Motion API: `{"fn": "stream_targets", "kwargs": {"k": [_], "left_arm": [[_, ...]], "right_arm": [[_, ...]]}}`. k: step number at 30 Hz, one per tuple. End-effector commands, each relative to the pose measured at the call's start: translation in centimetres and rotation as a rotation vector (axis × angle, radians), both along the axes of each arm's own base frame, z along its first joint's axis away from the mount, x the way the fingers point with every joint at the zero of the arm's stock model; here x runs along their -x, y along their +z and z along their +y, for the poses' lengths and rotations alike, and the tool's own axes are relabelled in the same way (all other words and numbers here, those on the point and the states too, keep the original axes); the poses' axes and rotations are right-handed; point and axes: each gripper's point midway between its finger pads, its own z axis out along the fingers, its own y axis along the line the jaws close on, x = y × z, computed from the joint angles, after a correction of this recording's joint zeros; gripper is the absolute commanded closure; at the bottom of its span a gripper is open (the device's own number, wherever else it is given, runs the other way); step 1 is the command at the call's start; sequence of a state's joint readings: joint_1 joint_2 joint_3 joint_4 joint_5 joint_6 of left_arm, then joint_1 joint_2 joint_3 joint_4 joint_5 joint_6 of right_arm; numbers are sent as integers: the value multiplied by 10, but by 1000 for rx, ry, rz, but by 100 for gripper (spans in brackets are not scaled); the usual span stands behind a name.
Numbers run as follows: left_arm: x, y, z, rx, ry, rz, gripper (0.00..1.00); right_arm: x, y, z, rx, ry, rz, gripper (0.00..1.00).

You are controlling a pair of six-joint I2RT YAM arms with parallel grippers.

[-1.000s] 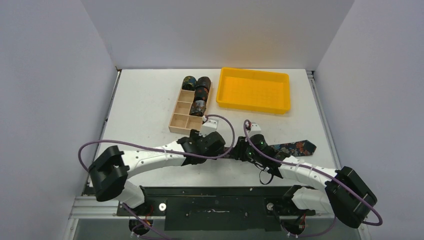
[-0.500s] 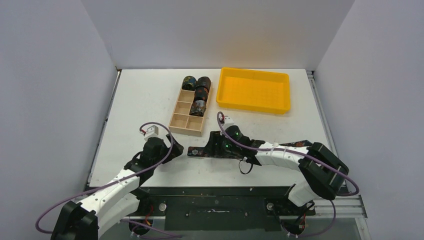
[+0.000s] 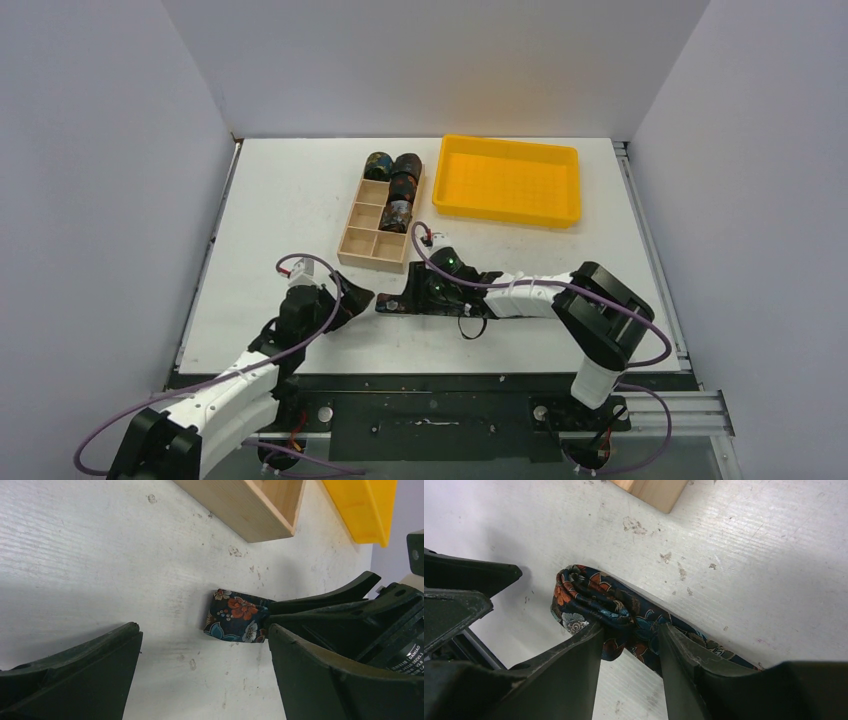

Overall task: Roll the ties
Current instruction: Roll the tie at the center of the board.

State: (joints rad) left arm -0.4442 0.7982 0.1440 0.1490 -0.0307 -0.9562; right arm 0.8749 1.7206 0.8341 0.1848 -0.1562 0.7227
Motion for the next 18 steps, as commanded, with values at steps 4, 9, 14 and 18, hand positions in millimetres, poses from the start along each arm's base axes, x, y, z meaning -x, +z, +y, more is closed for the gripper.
{"fn": "stream_targets", "kwargs": {"k": [4,9,14,18], "left_arm": [[-9,18,-20,45,-93,-52,1],[-8,17,-34,91,-160,-50,0],[-7,16,-51,143,-237,-40,11],[-7,7,-52,151,-237,-9,16]], "right_arm": [[-8,-1,-1,16,-22,-32,60],[-8,-6,-8,35,-27,-36,63],[-8,-8,-15,43,-27,-44,65],[-8,-2,-17,21,-28,-48,63]]}}
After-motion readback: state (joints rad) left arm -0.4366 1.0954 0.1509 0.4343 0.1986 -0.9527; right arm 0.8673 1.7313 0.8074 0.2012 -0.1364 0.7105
